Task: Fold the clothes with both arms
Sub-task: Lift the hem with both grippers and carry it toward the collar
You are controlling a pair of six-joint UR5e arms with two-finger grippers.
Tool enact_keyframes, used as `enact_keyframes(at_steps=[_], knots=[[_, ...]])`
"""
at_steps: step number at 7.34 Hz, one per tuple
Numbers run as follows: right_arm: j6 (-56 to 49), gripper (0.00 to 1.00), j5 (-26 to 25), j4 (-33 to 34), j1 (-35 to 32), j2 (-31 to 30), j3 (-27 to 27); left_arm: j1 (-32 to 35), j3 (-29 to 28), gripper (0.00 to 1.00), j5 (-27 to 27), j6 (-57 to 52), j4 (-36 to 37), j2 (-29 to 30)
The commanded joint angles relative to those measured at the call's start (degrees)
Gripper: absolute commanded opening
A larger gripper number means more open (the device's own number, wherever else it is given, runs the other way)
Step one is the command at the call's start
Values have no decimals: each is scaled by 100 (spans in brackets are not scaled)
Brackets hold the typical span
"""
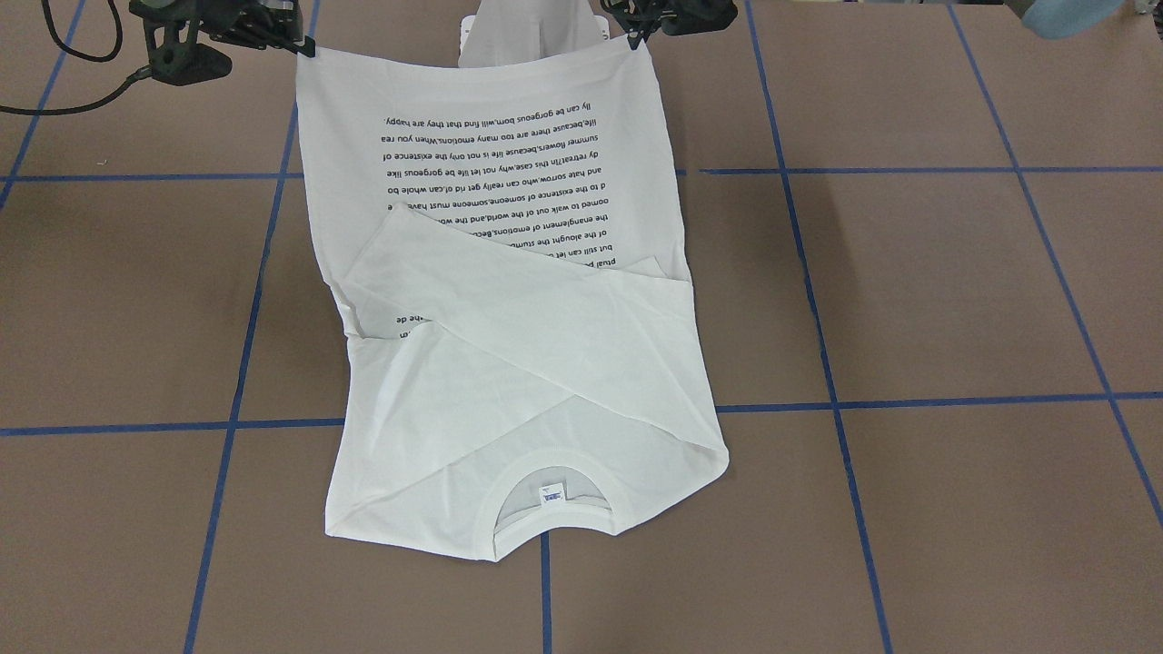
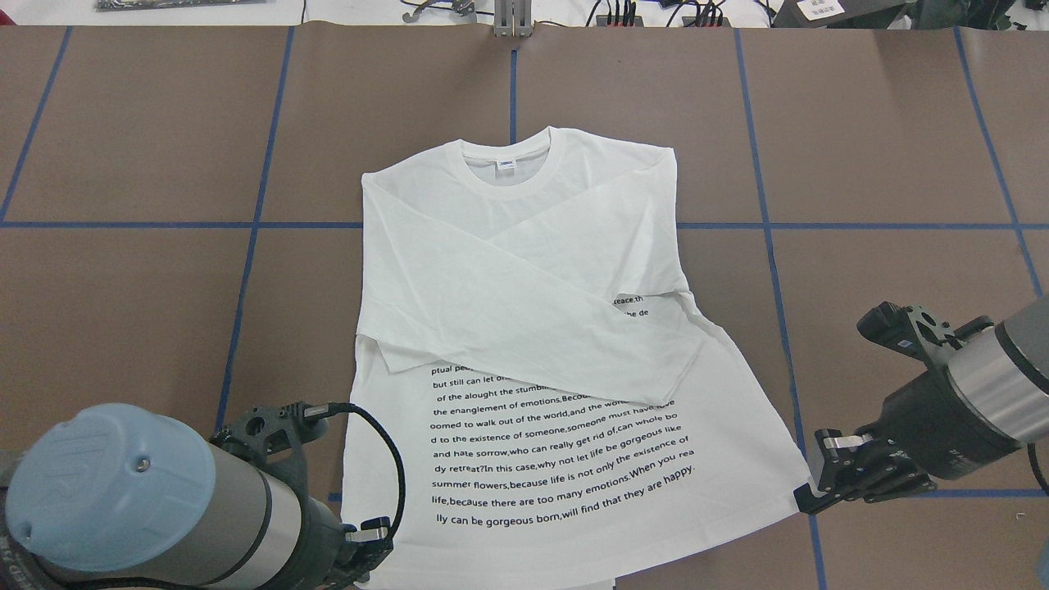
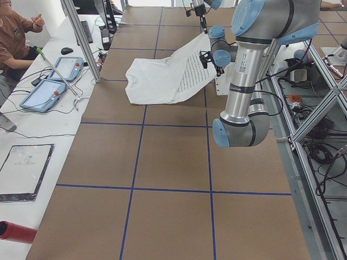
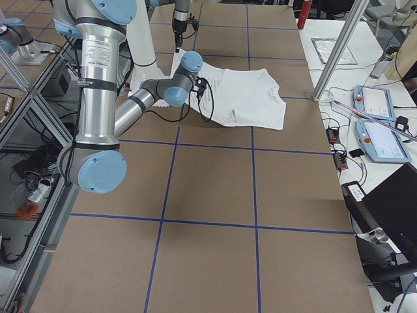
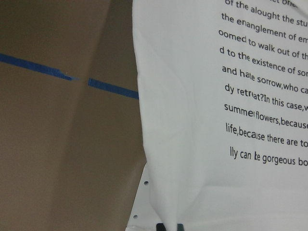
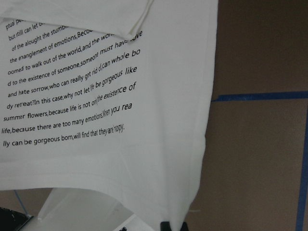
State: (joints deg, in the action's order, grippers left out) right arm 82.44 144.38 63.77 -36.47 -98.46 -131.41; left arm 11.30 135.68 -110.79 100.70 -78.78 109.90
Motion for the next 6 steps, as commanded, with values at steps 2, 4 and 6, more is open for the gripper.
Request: enact_keyframes(at_steps=[2, 4, 6], knots=[[-9, 0, -23, -260, -508, 437, 561, 256, -120, 0, 13, -58, 39, 57], [-9, 0, -58, -260, -885, 1045, 1053, 1368, -208, 0, -248, -678, 82, 224], [-9, 0, 11, -208, -1431, 1765, 1747, 2372, -725, 0, -776, -1374, 56, 416]])
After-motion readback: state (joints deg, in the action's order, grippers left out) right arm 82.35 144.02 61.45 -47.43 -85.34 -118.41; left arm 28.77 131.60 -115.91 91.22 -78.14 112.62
